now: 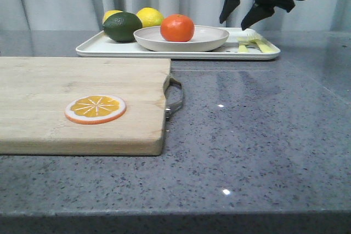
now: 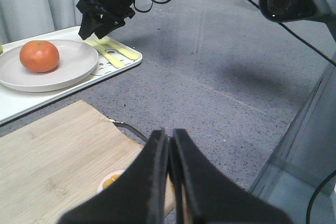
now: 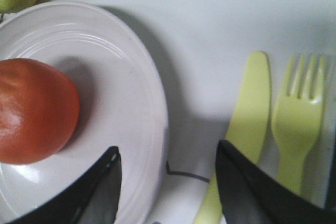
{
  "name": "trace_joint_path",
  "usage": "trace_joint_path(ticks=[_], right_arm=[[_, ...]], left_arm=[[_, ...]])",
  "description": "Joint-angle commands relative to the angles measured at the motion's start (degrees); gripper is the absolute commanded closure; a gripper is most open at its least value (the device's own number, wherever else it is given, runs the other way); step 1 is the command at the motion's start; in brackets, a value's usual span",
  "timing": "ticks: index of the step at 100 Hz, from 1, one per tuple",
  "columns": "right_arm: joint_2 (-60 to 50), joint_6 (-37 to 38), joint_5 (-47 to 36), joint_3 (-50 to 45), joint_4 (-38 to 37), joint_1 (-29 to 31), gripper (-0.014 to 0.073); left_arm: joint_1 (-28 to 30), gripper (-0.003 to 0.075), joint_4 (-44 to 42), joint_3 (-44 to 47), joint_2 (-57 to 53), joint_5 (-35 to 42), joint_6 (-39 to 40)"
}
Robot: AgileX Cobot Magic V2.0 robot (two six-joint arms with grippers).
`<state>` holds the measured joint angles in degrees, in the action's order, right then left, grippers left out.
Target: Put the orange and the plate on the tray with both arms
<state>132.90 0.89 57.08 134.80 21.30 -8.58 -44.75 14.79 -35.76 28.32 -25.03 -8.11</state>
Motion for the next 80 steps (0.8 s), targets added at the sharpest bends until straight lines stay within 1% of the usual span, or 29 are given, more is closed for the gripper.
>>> trace_joint_path(ticks=[1,10,30,41,44,80], right_arm=[[-7.07,-1.68,0.06,2.07,-1.91,0.10,0.0221],[-9.32,-2.10,2.63,2.07,-4.03,0.10,0.0305],[-13.59,-5.65,9.54,1.88,-5.19,-0.08,0.0558],[-15.28,-5.65,11.70,1.88,-5.19,-0.15,0.0652],[-15.68,-5.65,12.23,1.83,-5.19,-0.15,0.0666],[-22.52,-6.12,16.02,1.53,-5.25,-1.50,0.0661]], left_arm=[[0.04,0.0741,0.76,-1.46,0.33,4.20,-0.01],[0.04,0.0741,0.76,-1.46,0.33,4.20,-0.01],[0.04,0.0741,0.76,-1.46,0.33,4.20,-0.01],[0.04,0.0741,0.76,-1.46,0.33,4.20,-0.01],[0.04,0.0741,0.76,-1.46,0.33,4.20,-0.01],[0.04,0.0741,0.76,-1.46,0.33,4.20,-0.01]])
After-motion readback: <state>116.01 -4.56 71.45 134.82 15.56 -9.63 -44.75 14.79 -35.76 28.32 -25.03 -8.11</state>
